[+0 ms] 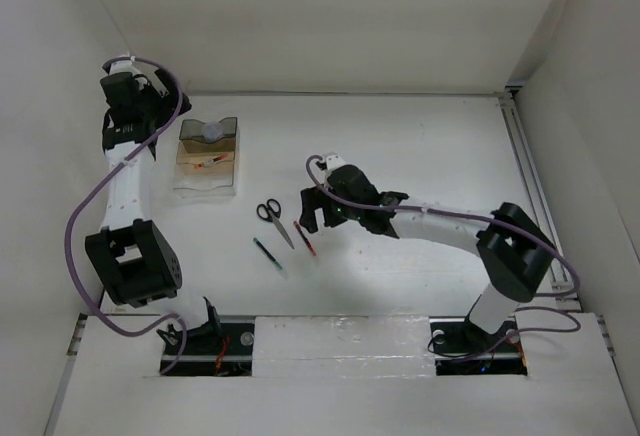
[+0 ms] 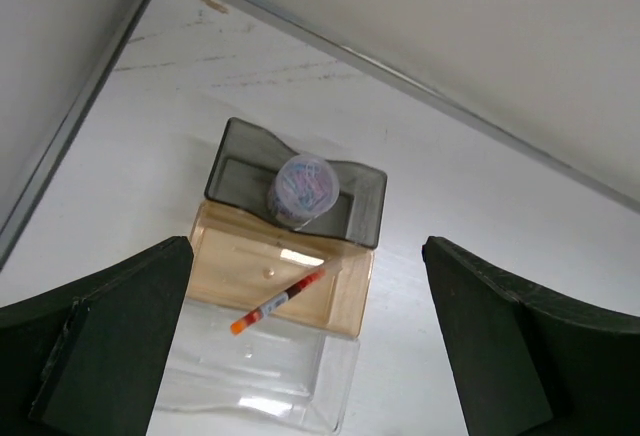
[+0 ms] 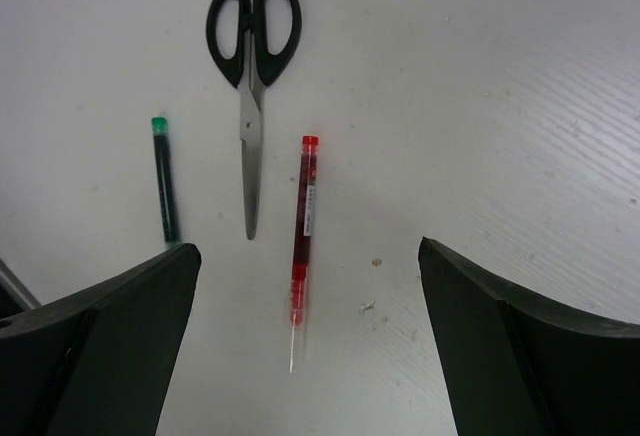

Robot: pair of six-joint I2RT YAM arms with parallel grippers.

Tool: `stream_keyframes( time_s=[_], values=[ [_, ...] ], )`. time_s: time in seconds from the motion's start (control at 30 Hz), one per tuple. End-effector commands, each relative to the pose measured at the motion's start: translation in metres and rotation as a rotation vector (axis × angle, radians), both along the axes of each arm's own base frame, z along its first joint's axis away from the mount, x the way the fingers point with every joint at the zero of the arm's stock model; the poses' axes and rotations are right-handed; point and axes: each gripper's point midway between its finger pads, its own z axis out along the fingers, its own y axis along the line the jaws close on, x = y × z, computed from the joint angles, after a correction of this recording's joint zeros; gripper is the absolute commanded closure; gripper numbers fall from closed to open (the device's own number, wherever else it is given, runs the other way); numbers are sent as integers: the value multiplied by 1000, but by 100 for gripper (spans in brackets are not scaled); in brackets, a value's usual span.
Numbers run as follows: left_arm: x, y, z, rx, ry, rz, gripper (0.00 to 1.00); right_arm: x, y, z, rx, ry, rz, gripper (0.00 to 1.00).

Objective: Sort the stationery into containers
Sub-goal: Pick up the pen from the center of the board.

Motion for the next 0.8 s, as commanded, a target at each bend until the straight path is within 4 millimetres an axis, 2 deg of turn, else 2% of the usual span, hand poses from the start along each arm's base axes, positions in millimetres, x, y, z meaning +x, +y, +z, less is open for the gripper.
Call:
stream_keyframes(
  time_s=[0.0,0.03,0.07,0.13,0.23,0.3,0.4,0.53,0.63,0.67,0.77],
  values=[
    [-31,-6,33,106,13,-62,0,0,12,-17,-53,57,38,4],
    [-35,-9,38,121,12,-88,0,-3,18,-19,-53,64,55,6],
    [-44,-14,37,125,35,-113,0,-3,17,-32,-75,83,55,8],
    [-51,-22,37,141,51,-176,0,-9,29,-32,-81,86,80,13],
    [-64,-31,34,152,81,-229,0,-16,28,-47,-157,90,65,23],
    [-73,-34,40,164,82,-245,0,-19,24,-56,-196,95,54,28],
    [-78,-37,46,180,76,-268,0,-34,29,-62,-226,98,71,30],
    [-91,-43,61,201,46,-291,0,-46,23,-73,-271,107,46,33],
    [-96,-46,61,195,50,-300,0,-50,11,-89,-309,133,17,47],
    [-98,-48,65,195,39,-307,0,-50,11,-89,-309,133,17,49],
    [-102,-49,66,203,41,-311,0,-57,2,-107,-384,143,4,52]
  ],
)
